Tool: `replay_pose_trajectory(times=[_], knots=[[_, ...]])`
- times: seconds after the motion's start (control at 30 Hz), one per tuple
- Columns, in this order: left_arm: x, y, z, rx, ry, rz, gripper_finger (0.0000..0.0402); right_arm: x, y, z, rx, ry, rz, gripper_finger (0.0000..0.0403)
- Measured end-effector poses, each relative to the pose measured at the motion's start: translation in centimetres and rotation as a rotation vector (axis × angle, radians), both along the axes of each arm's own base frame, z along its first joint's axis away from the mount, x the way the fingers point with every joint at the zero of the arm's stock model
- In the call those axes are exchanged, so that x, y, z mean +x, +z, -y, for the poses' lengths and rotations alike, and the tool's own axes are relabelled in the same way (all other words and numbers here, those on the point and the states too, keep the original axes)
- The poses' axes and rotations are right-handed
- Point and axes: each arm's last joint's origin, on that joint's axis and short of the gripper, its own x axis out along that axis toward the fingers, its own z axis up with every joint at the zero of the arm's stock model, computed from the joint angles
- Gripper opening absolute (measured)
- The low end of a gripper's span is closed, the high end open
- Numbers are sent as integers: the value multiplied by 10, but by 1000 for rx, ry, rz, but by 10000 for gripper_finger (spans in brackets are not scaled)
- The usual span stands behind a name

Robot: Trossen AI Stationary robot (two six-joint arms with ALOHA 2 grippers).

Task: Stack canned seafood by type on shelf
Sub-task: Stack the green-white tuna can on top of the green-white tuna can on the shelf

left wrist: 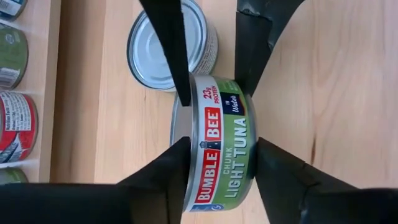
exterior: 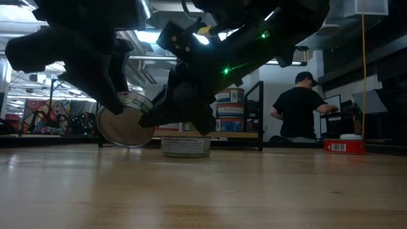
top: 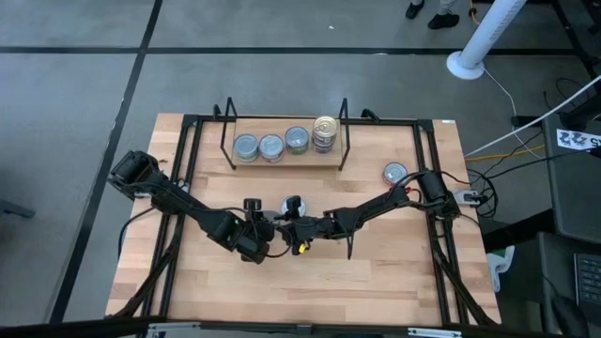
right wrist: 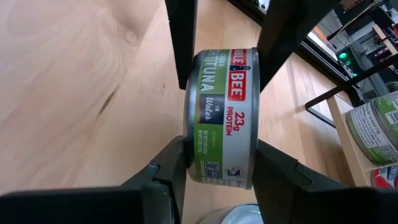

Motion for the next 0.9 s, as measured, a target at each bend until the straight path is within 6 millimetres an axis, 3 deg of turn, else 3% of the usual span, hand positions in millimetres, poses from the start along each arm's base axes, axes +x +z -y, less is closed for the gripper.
replay_pose_trajectory(times=[0.13, 0.5, 0.9], knots=[[2, -5, 0, 20, -23, -25, 138, -1, -1, 0, -3, 7, -14, 136], [2, -5, -1, 21, -22, -25, 135, -1, -2, 0, -23, 25, -35, 147], [0, -6, -2, 38, -6, -39, 135, -3, 0, 3, -144, -56, -51, 278]])
